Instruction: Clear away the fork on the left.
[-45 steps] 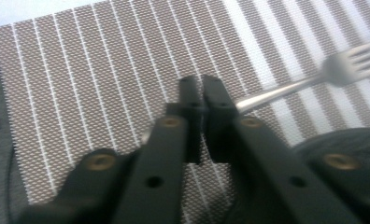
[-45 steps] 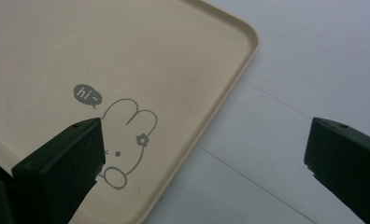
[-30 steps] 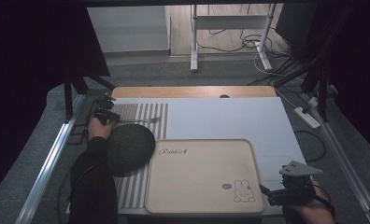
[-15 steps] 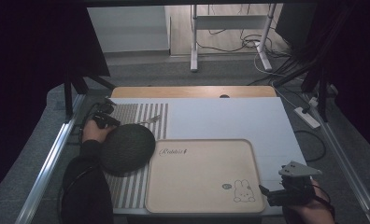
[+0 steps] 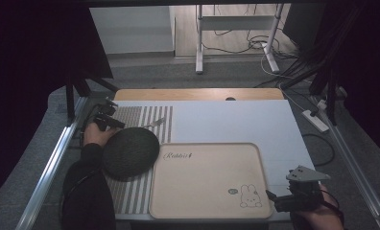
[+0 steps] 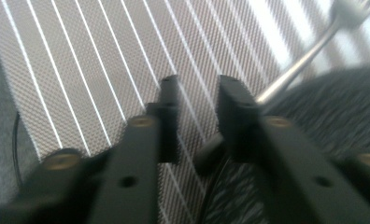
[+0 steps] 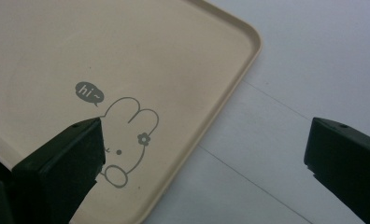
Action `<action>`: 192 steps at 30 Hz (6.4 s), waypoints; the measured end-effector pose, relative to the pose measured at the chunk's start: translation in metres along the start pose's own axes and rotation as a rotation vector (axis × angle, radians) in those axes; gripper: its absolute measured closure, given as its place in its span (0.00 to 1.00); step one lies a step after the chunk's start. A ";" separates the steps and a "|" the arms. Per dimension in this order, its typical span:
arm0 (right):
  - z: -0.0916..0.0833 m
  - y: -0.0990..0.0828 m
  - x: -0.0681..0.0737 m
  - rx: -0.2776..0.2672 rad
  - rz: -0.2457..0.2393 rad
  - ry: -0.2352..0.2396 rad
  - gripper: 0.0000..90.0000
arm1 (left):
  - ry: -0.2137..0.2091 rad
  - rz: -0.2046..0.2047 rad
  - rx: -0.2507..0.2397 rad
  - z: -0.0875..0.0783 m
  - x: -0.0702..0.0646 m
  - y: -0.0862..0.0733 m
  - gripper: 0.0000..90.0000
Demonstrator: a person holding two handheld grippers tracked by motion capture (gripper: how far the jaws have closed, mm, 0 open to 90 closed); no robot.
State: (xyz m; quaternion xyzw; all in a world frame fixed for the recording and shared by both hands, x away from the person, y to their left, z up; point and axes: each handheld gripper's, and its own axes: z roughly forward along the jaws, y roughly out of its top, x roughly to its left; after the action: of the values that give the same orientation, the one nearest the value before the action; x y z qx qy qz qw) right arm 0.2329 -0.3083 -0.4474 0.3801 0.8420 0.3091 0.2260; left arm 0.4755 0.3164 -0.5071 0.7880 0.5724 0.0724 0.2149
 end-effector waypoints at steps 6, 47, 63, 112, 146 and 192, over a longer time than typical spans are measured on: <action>0.000 0.000 0.000 0.000 -0.001 -0.001 0.00 | -0.025 -0.025 -0.043 -0.001 -0.006 0.010 0.26; 0.000 0.000 0.000 0.003 -0.001 0.003 0.00 | -0.001 0.201 0.043 0.042 -0.044 0.048 0.50; 0.000 0.000 -0.001 0.001 0.002 0.005 0.00 | 0.112 0.455 0.057 0.040 -0.060 0.047 0.96; 0.000 0.000 0.001 0.002 -0.007 0.003 0.00 | -0.116 0.358 0.088 -0.020 -0.093 -0.003 0.96; 0.000 0.000 0.004 -0.004 -0.046 0.009 0.00 | -0.172 0.346 0.114 -0.037 -0.164 -0.054 0.96; 0.000 0.000 0.004 -0.002 -0.054 0.011 0.00 | -0.221 0.412 0.216 -0.001 -0.274 -0.069 0.87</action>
State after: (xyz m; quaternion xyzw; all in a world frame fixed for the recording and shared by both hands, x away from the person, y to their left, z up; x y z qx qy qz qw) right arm 0.2303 -0.3050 -0.4475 0.3552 0.8529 0.3059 0.2299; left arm 0.3235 0.0783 -0.4988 0.9094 0.3774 -0.0333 0.1713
